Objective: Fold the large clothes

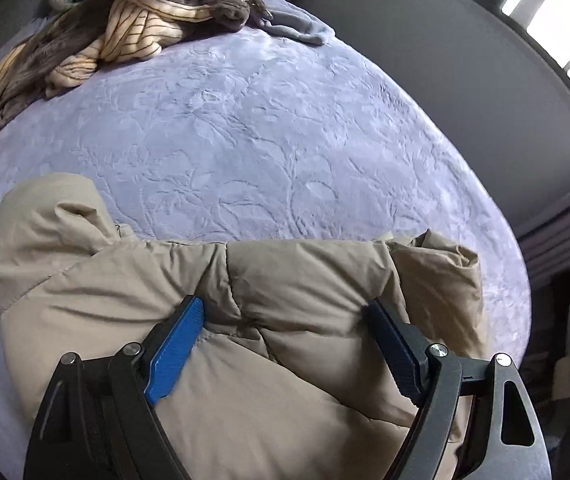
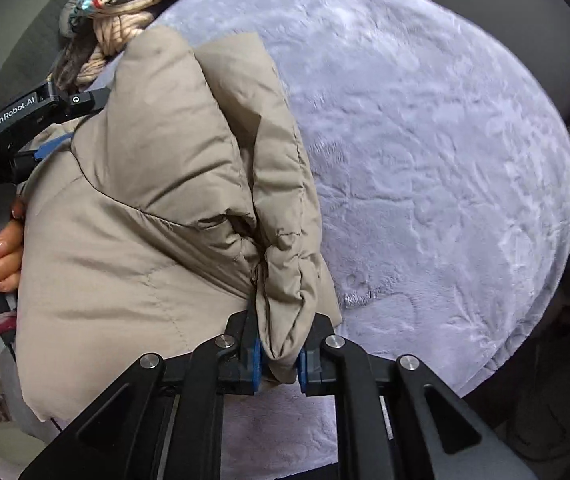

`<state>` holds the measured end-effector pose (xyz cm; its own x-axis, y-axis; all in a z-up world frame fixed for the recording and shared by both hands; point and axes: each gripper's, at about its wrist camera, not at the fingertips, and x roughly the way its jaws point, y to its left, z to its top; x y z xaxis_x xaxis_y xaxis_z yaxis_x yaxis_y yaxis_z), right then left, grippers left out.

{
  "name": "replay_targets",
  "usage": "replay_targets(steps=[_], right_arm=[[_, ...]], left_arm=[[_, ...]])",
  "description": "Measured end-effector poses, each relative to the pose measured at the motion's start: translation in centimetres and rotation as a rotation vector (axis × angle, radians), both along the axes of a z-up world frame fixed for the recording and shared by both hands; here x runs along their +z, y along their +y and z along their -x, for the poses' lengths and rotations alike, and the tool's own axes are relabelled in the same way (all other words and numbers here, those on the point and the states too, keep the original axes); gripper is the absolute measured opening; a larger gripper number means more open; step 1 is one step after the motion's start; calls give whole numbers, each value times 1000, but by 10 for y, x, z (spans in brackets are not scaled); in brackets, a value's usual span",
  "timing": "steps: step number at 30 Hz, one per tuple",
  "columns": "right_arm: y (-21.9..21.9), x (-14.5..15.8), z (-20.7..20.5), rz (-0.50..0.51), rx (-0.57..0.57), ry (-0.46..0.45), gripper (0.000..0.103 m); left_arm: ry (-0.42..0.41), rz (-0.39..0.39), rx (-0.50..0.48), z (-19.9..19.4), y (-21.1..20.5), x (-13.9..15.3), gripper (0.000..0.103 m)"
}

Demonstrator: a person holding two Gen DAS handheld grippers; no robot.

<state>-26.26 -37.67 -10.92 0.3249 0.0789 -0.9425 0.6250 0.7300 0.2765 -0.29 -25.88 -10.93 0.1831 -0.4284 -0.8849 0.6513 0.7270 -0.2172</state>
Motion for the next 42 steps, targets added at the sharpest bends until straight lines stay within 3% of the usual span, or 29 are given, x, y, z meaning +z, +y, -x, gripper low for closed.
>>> replay_targets(steps=[2,5,7,9,13,17,19,22,25,28,32,33,37,42], right_arm=[[-8,10,1,-43,-2,1,16],[-20,36,2,-32,-6,-37,27],[-28,66,-3,18,12,-110,50],[-31,82,-13,35,50,-167,59],[-24,82,-67,13,194,-186,59],[-18,34,-112,-26,228,-58,55],[-20,17,-112,-82,209,-43,55],[-25,15,-109,-111,209,-50,55],[-30,12,-102,-135,212,-46,53],[-33,11,-93,-165,211,-47,53],[-29,7,-85,-173,221,-48,53],[-29,5,-85,-173,224,-45,53],[-21,-2,-81,-154,239,-40,53],[-18,3,-83,-133,232,-17,54]], left_arm=[[8,-1,7,-2,5,-2,84],[20,-1,24,-7,12,-2,84],[21,0,27,-8,14,-3,85],[13,-7,28,-7,14,-3,86],[-1,-27,28,-4,11,-3,87],[-18,-64,53,-3,16,7,87],[-18,-64,65,-1,24,18,87],[-32,-60,81,9,49,41,87],[5,-48,114,24,84,53,87],[75,-50,143,48,116,49,87],[169,-77,174,81,140,24,88],[189,-71,200,86,145,17,96],[274,-24,281,88,159,3,97],[221,-62,238,92,157,12,97]])
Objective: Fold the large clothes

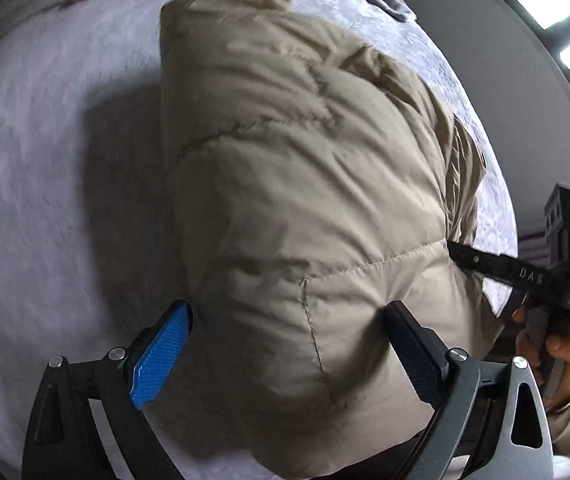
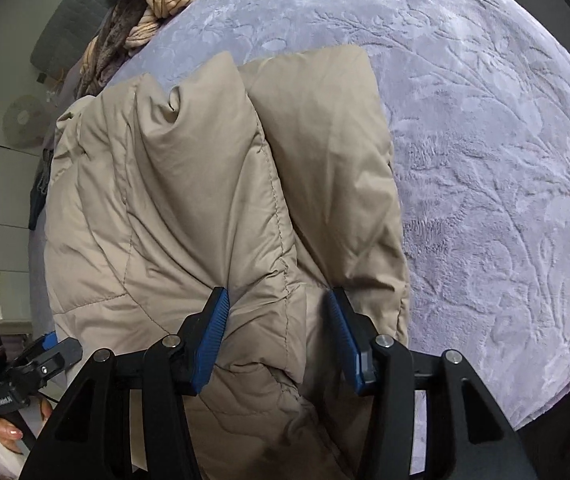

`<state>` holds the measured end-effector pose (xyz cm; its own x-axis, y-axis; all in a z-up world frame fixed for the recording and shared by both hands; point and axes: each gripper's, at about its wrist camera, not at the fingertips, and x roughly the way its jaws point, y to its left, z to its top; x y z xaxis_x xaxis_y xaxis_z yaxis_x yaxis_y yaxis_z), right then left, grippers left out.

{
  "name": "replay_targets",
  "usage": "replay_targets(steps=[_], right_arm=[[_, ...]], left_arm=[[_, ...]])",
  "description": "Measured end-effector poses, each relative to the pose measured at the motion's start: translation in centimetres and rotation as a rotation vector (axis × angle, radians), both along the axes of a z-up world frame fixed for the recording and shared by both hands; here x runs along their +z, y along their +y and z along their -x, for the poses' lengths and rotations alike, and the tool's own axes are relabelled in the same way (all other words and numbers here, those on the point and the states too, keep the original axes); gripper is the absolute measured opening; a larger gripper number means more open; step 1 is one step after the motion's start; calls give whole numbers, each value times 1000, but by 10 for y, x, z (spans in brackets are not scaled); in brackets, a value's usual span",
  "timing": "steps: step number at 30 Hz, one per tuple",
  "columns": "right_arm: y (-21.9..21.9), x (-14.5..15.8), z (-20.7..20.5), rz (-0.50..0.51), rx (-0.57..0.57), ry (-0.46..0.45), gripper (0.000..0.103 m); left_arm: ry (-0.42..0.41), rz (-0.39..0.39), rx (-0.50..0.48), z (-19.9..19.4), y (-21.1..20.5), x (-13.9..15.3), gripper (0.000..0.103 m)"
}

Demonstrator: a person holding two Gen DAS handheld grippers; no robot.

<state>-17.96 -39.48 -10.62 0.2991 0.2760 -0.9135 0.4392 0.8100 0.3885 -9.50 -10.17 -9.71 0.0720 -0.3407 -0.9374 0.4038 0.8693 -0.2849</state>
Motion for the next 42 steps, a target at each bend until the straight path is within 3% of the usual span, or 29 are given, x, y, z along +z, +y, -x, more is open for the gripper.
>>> replay_targets(steps=[10,14,22,27,29,33,42], right_arm=[[21,35,-1,123,-36,10,58],[31,36,4,151,-71,8,59],[44,45,9,210,-104,11,64],[44,51,10,216,-108,8,65],[43,55,9,220,-94,5,72],[38,64,7,203,-52,-17,73],[-10,68,-21,140,35,-40,85]], left_arm=[[-29,3,-34,6,20,10,97],[-54,-2,-48,1,35,12,102],[-59,-3,-46,1,56,13,103],[-62,2,-37,-1,59,16,103],[-54,8,-24,-4,59,15,103],[-55,-10,-2,-12,54,15,103],[0,2,80,-37,39,13,103]])
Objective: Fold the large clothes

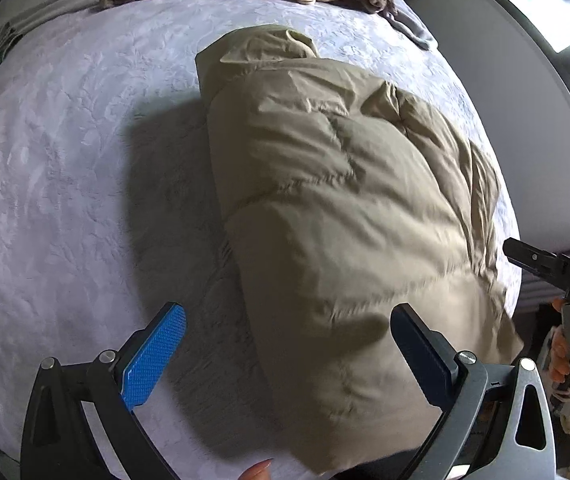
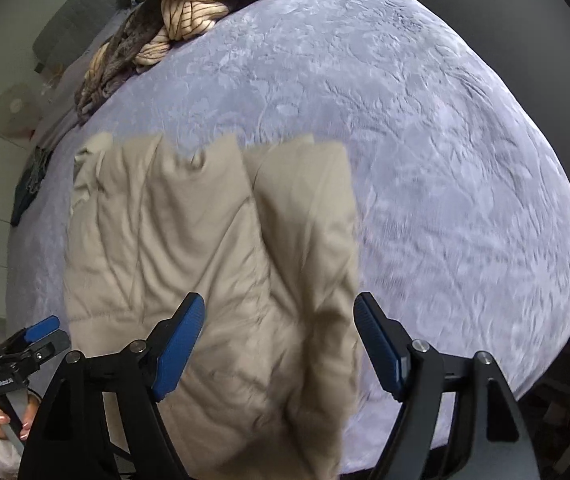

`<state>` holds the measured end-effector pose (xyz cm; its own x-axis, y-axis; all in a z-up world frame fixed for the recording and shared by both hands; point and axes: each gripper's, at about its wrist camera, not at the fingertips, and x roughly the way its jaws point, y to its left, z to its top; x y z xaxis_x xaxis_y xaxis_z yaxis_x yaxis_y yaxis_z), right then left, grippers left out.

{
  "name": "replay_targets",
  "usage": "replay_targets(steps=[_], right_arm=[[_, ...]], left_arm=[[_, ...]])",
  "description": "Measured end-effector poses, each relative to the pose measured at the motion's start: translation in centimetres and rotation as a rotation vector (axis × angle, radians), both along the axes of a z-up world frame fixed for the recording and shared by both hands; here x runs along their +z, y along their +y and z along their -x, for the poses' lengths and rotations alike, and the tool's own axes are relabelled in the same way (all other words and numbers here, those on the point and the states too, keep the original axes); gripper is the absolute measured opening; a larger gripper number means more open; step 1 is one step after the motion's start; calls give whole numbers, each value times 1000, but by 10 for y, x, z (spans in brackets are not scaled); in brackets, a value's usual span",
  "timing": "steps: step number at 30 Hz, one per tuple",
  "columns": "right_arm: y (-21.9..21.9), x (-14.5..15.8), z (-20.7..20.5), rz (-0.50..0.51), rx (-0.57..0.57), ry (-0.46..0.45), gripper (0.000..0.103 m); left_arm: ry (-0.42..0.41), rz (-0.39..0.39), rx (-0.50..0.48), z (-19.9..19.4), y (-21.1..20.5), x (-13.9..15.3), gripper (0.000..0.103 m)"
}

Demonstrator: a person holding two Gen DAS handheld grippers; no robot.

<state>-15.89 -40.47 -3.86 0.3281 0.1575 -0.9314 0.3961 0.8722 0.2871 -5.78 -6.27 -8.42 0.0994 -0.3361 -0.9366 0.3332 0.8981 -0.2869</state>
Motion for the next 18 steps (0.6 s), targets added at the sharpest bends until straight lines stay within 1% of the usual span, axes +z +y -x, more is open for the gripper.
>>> replay_targets(steps=[1,3,6,8,12,15,16,17,18], right_arm=[[-8,-2,-4,-14,9,4,87],[-16,-6,-8,-31,14,6,87],[-29,-18,-11,-79,20,21,88],[-36,-26,-10,-132,24,17,88],[-43,-43,-12,-198,29,38,89],[-43,-45,-14,-262,47,6,89],[-40,-44,-15,-291,64,-14,92],[-37,-44,-17,-310,83,-20,102],[-34,-43,-20,-325,103,-23,103]], left_arm=[[7,-2,4,-2,-1,-2,103],[23,-5,13,-7,-7,-8,103],[52,28,36,-11,-11,-14,103],[73,59,51,-13,-12,-17,103],[95,76,76,-17,-14,-22,103],[97,76,75,-18,-19,-22,103],[98,77,74,-18,-21,-22,103],[102,82,70,-19,-23,-23,103],[106,87,69,-20,-27,-24,103]])
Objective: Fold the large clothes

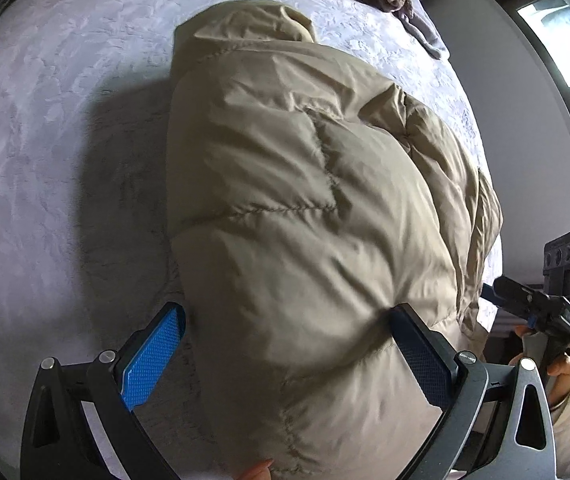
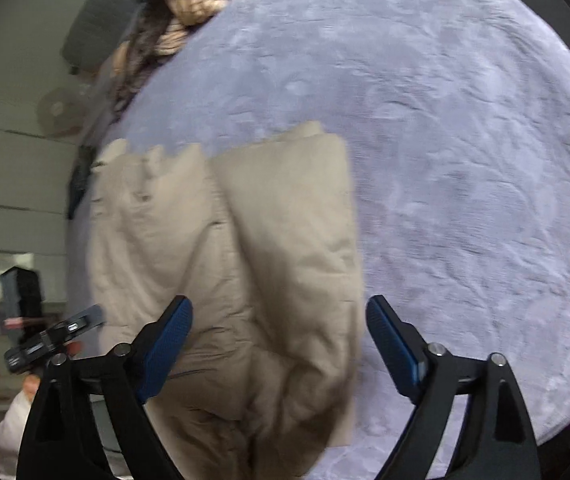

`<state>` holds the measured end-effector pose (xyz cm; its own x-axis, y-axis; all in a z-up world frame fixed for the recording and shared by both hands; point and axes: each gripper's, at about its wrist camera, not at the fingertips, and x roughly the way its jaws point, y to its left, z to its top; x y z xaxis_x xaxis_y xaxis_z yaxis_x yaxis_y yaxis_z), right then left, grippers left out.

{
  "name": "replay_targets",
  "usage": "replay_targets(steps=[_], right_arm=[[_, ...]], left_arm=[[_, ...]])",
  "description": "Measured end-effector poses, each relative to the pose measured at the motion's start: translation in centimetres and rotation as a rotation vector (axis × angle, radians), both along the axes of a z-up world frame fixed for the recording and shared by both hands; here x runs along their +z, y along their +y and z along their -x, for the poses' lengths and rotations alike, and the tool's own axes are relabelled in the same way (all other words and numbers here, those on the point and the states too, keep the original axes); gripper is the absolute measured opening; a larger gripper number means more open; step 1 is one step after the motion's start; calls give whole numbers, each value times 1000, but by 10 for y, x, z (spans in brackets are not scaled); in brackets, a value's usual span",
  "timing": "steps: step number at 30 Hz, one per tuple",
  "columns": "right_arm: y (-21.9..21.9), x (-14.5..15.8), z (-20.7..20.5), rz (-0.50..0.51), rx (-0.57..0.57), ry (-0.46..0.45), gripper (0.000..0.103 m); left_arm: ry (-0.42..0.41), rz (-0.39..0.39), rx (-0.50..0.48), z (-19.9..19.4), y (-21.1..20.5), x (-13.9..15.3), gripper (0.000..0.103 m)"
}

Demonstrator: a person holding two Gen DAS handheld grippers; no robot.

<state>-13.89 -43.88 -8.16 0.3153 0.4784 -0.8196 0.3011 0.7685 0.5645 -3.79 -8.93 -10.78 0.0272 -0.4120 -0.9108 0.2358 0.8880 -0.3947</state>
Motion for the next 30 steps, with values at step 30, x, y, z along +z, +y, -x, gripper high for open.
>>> replay_targets(steps=[30], right_arm=[[27,-89,-69,-229,159,144,103]], left_arm=[[223,352,27,-50,14,-86,103]])
